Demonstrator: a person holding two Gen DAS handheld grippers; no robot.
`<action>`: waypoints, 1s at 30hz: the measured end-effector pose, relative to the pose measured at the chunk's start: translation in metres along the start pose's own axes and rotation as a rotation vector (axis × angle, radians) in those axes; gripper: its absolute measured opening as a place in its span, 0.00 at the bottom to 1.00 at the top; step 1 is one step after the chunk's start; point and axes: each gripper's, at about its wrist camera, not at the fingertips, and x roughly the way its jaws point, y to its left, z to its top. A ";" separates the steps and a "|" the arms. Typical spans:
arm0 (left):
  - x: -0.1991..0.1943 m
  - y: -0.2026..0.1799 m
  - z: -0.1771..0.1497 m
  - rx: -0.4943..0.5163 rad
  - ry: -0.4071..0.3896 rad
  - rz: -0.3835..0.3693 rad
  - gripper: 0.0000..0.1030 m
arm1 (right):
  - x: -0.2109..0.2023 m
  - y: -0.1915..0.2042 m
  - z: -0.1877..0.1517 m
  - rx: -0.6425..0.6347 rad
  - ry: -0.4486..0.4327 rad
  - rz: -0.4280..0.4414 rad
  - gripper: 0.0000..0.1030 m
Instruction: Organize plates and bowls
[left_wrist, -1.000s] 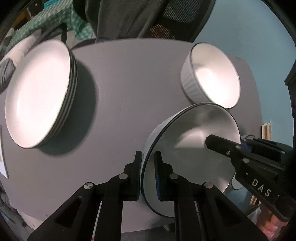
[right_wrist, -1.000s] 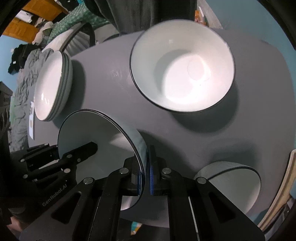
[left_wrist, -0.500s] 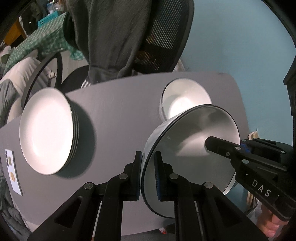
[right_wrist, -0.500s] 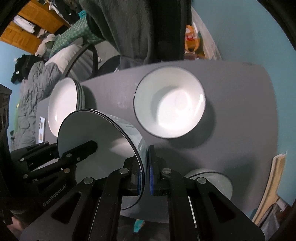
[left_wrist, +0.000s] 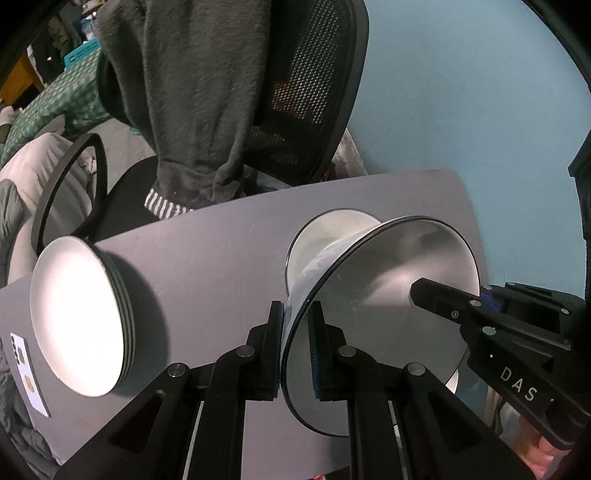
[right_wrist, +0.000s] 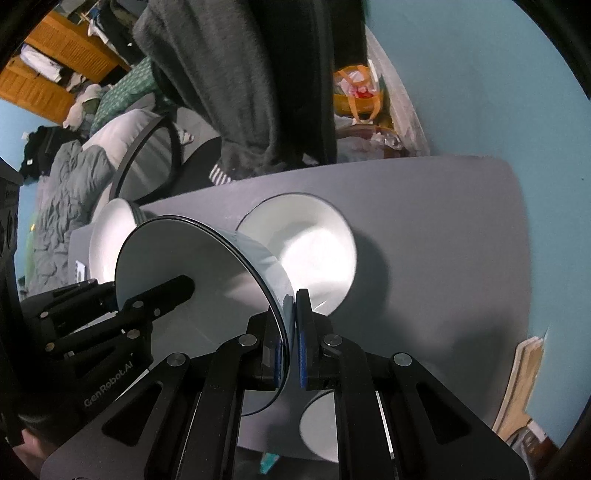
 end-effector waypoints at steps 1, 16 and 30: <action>0.003 -0.002 0.003 0.001 0.002 0.002 0.12 | 0.001 -0.002 0.003 -0.001 0.001 -0.002 0.07; 0.036 -0.006 0.020 -0.002 0.060 0.042 0.12 | 0.027 -0.027 0.025 0.012 0.074 -0.005 0.07; 0.046 -0.012 0.020 0.045 0.073 0.081 0.12 | 0.038 -0.032 0.029 0.025 0.103 -0.019 0.07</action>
